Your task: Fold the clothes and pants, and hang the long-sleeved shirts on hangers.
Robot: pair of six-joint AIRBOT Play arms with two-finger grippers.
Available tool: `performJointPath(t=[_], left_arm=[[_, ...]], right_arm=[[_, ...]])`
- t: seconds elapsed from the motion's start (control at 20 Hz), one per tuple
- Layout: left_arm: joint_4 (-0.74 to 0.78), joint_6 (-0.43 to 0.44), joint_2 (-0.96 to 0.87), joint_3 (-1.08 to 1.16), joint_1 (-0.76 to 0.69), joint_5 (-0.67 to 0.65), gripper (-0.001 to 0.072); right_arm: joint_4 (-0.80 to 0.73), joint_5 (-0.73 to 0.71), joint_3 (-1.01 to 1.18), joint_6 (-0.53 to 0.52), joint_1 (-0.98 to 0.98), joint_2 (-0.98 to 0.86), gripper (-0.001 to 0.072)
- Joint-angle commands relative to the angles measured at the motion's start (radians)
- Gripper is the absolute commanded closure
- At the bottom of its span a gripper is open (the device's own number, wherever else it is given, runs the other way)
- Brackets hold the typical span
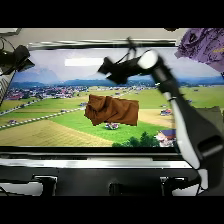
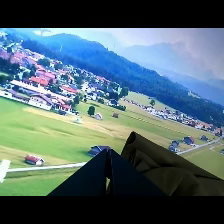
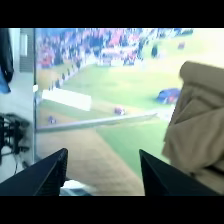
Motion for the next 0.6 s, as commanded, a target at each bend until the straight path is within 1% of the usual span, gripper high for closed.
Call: performJointPath(t=[0.0,0.05,0.15,0.2,0.3,0.35,0.4,0.55], left_arm=[[0.0,0.0,0.0,0.0,0.001,0.0,0.0691],[0.0,0.0,0.0,0.0,0.001,0.0,0.0691],[0.0,0.0,0.0,0.0,0.001,0.0,0.0691],[0.0,0.0,0.0,0.0,0.001,0.0,0.0691],[0.0,0.0,0.0,0.0,0.001,0.0,0.0691],[0.0,0.0,0.0,0.0,0.001,0.001,0.0691],[0.0,0.0,0.0,0.0,0.001,0.0,0.069],[0.001,0.001,0.0,0.0,0.001,0.0,0.069]], right_arm=[[-0.005,0.177,0.001,-0.14,-0.213,0.079,0.0149],[-0.003,0.262,0.0,-0.176,-0.301,0.079,0.0106],[0.007,0.371,-0.046,-0.257,-0.445,0.074,0.0095],[0.037,0.389,-0.109,-0.306,-0.505,0.074,0.0096],[0.112,0.367,-0.284,-0.393,-0.569,0.074,0.01],[0.144,0.329,-0.38,-0.43,-0.58,0.074,0.0106],[0.172,0.283,-0.473,-0.47,-0.58,0.074,0.012],[0.321,0.175,-0.718,-0.614,-0.546,0.051,0.0122]])
